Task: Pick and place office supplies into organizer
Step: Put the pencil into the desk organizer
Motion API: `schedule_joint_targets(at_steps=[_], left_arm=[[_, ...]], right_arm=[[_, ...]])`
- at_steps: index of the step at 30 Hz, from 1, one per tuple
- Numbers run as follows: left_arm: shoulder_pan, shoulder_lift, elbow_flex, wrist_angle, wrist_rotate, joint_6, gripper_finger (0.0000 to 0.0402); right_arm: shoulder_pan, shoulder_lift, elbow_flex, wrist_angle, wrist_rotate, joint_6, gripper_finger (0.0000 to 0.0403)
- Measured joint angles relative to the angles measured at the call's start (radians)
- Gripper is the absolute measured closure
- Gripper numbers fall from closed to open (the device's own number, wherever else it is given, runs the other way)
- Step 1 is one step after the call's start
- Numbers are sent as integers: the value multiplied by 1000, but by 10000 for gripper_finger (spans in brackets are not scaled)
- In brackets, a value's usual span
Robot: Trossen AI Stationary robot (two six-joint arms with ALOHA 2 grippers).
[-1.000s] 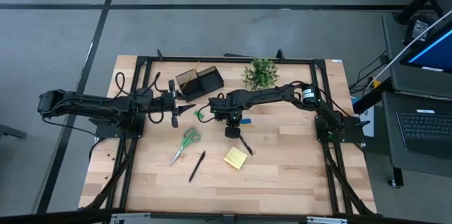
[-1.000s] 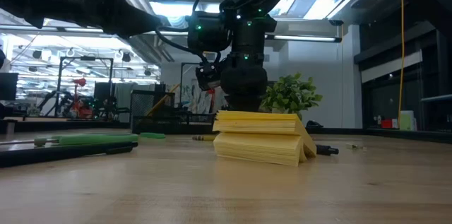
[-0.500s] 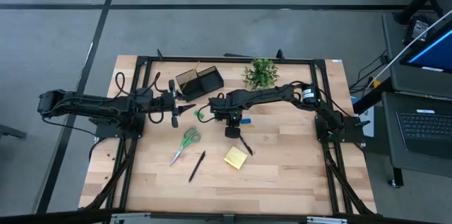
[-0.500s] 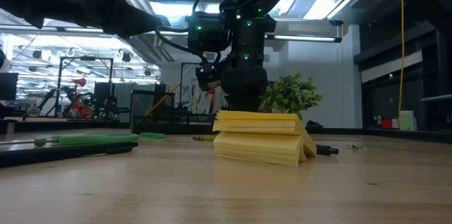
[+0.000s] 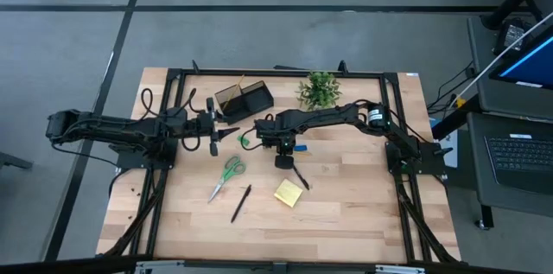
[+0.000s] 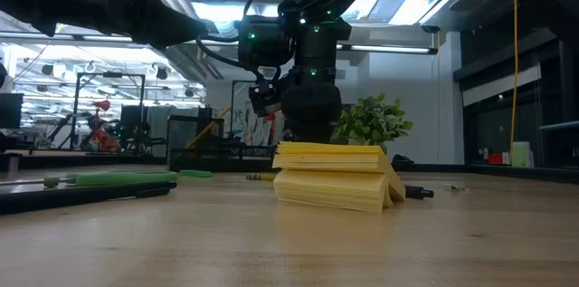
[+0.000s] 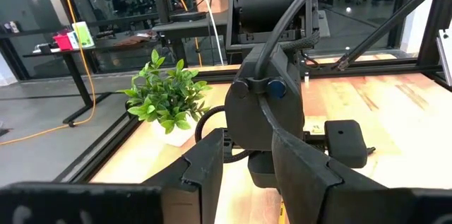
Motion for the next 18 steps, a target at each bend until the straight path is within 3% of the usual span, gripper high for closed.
schedule_joint_targets(at_steps=[18], left_arm=[[0,0,0,0,0,0,283]], right_arm=[[1,0,4,-9,-30,1,378]])
